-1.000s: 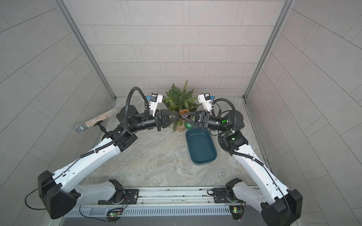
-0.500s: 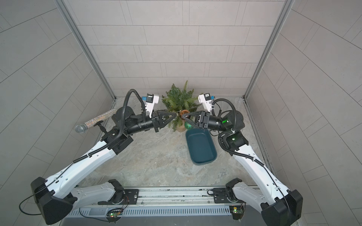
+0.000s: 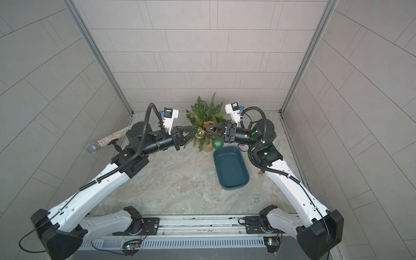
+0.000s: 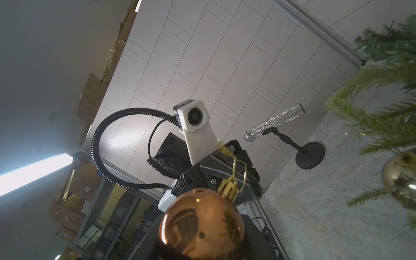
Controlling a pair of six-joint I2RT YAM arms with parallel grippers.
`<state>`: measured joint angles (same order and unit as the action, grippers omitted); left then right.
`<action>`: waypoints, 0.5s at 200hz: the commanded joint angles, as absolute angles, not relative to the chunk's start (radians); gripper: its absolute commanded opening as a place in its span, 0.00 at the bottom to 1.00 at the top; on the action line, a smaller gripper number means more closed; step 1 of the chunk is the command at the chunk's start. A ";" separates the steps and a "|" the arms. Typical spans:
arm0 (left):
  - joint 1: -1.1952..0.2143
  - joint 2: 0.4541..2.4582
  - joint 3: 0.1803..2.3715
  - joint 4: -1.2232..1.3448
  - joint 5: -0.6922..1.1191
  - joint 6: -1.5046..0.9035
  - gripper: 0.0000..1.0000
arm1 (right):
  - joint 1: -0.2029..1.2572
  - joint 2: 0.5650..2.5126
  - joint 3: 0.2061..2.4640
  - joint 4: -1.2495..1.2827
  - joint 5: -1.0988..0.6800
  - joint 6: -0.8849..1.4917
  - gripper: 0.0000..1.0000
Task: Decorate the small christmas tree with ornaments
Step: Adjust the ornament.
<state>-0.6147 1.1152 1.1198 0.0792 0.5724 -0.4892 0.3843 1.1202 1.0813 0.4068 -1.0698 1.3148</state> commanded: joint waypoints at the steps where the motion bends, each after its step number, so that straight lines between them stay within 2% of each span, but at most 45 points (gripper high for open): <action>1: -0.605 1.085 1.178 0.038 0.543 -0.442 0.00 | 0.391 1.124 1.122 0.411 -1.063 1.296 0.47; 55: -0.604 1.108 1.215 0.027 0.569 -0.431 0.00 | 0.390 1.129 1.143 0.378 -1.068 1.274 0.47; 70: -0.604 1.119 1.222 0.029 0.576 -0.432 0.16 | 0.390 1.128 1.151 0.366 -1.071 1.267 0.47; 100: -0.603 1.147 1.243 0.047 0.606 -0.440 0.26 | 0.375 1.126 1.168 0.327 -1.077 1.247 0.47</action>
